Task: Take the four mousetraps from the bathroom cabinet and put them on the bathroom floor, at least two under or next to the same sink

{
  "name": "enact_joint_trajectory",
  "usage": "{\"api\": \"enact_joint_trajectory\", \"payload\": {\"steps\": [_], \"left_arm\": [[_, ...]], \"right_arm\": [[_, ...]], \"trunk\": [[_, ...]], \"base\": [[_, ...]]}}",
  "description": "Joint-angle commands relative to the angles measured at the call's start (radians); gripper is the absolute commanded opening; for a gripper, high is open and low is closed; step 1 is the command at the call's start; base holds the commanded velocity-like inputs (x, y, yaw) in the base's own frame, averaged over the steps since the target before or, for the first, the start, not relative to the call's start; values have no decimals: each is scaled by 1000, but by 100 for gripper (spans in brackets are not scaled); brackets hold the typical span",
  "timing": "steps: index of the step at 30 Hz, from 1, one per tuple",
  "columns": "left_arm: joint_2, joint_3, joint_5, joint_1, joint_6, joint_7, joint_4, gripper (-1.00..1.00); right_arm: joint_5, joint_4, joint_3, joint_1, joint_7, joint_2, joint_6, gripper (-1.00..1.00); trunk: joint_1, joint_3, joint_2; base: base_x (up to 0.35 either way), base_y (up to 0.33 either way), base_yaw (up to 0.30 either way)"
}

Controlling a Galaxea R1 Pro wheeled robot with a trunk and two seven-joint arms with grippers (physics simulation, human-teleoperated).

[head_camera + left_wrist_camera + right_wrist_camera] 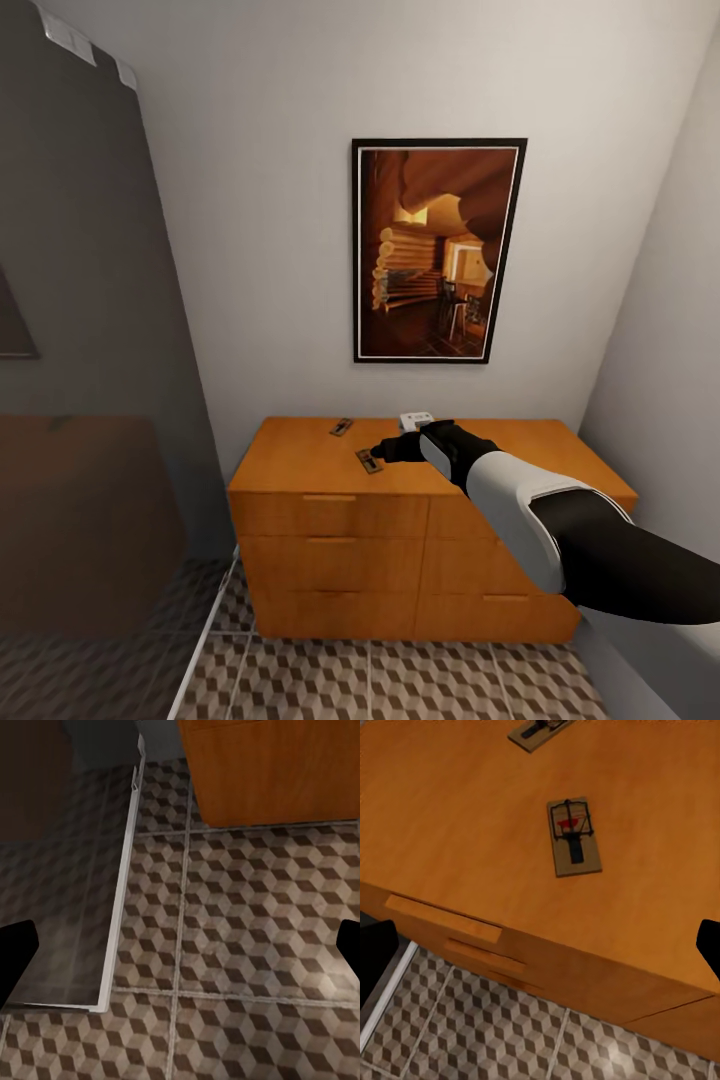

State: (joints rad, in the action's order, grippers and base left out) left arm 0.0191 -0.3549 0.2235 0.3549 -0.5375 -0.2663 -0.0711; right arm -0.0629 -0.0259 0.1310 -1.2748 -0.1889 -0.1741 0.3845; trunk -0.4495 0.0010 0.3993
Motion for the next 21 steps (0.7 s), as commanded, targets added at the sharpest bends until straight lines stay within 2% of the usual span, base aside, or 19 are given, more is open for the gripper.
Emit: {"api": "enact_joint_trajectory", "payload": {"steps": [1, 21], "left_arm": [[1, -9, 7, 1, -6, -2, -4, 100], [1, -9, 7, 1, -6, -2, -4, 100]], "right_arm": [[-6, -2, 8, 0, -2, 0, 5, 100], [-6, -1, 7, 0, -4, 7, 4, 100]], "trunk": [[-1, 0, 1], [-1, 0, 1]], "base": [[87, 0, 0], [166, 0, 0]]}}
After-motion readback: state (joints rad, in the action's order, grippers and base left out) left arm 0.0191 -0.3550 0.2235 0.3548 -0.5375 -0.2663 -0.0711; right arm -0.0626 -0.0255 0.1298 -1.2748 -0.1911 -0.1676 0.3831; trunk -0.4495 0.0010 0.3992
